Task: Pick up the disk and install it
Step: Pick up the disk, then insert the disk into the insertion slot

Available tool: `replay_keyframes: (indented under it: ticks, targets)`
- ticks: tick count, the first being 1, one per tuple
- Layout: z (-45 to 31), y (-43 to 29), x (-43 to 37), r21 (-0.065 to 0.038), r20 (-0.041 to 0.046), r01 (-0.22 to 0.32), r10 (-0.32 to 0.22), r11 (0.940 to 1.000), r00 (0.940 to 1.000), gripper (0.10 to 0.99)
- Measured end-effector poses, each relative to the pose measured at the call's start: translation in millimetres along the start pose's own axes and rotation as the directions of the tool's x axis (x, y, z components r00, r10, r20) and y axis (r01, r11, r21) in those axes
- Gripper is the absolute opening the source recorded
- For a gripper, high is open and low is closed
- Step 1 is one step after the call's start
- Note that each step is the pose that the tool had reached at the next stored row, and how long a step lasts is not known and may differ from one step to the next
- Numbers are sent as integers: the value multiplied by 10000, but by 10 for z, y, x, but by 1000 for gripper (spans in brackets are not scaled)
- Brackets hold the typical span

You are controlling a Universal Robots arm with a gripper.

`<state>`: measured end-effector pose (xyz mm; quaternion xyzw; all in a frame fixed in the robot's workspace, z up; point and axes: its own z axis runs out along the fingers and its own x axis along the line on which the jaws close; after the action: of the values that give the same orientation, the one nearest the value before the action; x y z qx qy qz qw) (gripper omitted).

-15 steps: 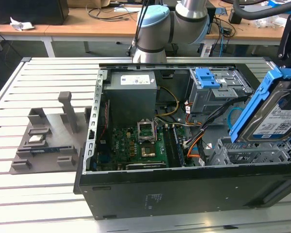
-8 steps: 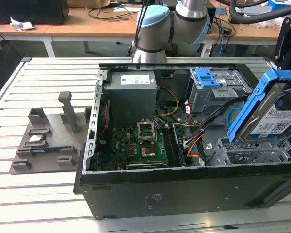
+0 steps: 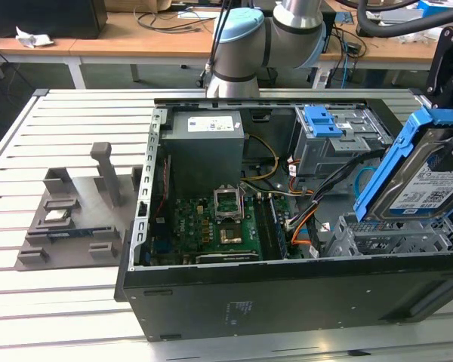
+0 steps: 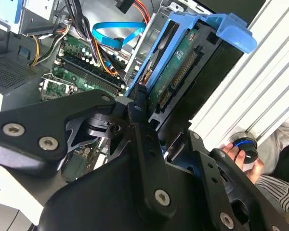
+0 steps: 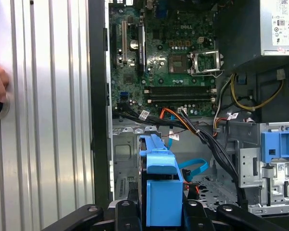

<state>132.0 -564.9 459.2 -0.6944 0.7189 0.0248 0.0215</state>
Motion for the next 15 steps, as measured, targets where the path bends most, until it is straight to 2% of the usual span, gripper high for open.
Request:
replay_keyframes:
  ticks: [6, 8, 11, 13, 15]
  targets:
    - [2, 0, 0, 0, -1, 1, -1, 10000, 10000, 369]
    - [90, 4, 4, 0, -4, 1, -1, 10000, 10000, 369]
    - [122, 5, -12, 2, -53, 0, 0, 10000, 10000, 369]
    - [146, 6, -56, 8, -215, 1, -1, 10000, 9998, 369]
    - [162, 7, -85, 9, -268, 2, -1, 10000, 9996, 369]
